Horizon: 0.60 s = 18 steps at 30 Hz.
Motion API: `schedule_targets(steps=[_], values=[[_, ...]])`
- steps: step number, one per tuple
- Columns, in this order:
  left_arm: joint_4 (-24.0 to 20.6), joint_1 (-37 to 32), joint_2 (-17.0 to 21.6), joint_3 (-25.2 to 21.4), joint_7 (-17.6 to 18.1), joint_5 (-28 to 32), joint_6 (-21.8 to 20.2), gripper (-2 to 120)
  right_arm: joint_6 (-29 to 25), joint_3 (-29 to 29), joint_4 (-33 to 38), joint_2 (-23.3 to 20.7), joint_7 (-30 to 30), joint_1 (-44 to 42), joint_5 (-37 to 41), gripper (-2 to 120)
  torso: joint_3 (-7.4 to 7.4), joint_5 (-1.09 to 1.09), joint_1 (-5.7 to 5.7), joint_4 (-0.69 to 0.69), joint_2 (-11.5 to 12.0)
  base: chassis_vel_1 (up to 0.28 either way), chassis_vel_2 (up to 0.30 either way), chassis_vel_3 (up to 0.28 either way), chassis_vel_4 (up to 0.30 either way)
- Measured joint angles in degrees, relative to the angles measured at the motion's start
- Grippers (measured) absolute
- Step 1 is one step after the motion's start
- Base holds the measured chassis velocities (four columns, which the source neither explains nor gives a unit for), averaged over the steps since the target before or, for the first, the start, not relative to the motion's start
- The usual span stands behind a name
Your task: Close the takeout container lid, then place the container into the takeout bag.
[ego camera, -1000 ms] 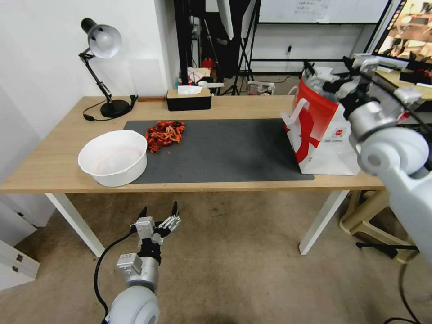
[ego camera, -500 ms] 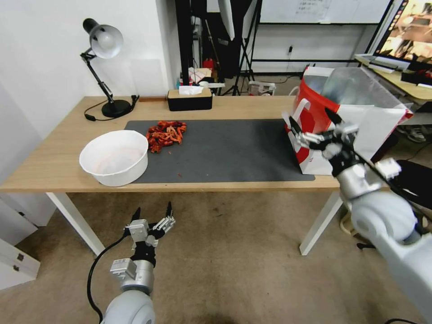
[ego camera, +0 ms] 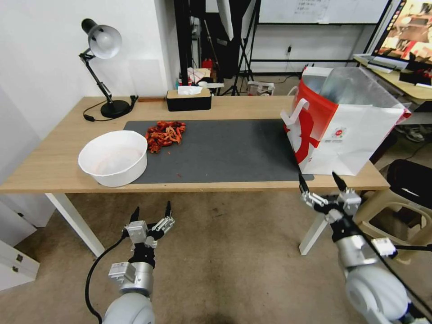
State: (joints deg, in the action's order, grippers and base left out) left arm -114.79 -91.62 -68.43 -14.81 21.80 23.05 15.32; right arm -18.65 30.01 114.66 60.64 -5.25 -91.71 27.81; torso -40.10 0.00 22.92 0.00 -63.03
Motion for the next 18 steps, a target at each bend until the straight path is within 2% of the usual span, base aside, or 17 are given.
schedule_targets(steps=[9, 18], values=[[0.62, -0.49, -0.58, -0.33, -1.12, -0.75, 2.71, 100, -1.19, -2.00, -2.93, 2.69, 0.29, -0.15, -0.17, 100, 0.00, 0.00, 0.00, 0.00, 0.00, 0.000, 0.000, 0.000, 0.000], [0.63, -0.62, -0.76, -0.34, -1.10, -1.11, 2.85, 100, -1.42, -2.43, -3.45, 3.02, 0.39, 0.07, 0.07, 100, -0.01, 0.01, 0.00, 0.00, 0.00, 0.000, 0.000, 0.000, 0.000]])
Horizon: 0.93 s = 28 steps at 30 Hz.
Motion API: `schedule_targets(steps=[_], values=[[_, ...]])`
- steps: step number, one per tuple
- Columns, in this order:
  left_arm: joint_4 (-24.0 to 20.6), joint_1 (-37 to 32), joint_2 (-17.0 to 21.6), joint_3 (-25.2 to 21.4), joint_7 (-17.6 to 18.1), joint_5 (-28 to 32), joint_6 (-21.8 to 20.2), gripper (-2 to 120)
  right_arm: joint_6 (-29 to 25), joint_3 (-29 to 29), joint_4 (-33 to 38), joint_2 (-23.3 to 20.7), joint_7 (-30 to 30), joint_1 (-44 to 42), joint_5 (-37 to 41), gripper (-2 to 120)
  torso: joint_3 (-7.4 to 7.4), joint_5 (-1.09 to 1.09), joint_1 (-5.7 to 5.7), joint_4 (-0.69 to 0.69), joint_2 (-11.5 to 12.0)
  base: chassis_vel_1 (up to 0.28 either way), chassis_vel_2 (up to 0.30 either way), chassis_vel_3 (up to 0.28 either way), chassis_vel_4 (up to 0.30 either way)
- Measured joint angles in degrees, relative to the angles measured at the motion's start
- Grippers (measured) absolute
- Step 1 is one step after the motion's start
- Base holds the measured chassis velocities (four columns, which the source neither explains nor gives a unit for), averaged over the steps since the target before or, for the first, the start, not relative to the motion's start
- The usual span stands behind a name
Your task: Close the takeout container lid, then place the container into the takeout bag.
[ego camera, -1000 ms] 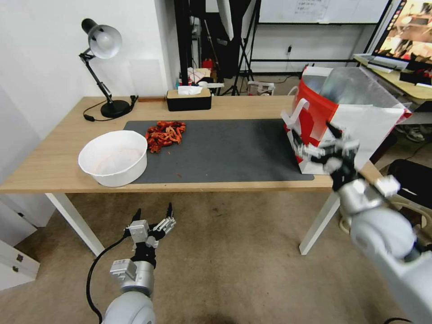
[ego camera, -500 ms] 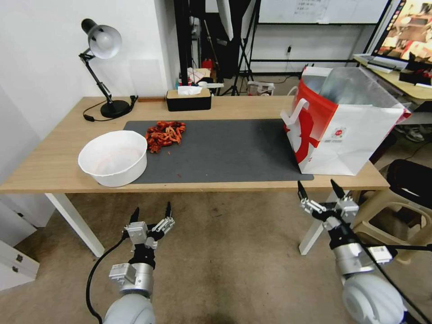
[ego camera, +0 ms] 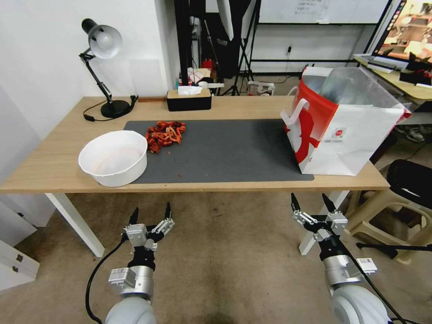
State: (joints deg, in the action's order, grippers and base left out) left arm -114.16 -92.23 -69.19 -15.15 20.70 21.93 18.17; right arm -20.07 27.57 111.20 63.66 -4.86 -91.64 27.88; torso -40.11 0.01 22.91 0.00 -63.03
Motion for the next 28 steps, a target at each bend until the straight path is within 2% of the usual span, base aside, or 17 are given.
schedule_targets(steps=[28], values=[[0.00, 0.01, 0.03, 0.04, 0.09, 0.03, -0.09, 100, 0.11, -0.04, 0.03, -0.15, -0.03, 0.16, 0.15, 100, 0.00, -0.01, 0.00, 0.00, 0.00, 0.000, 0.000, 0.000, 0.000]])
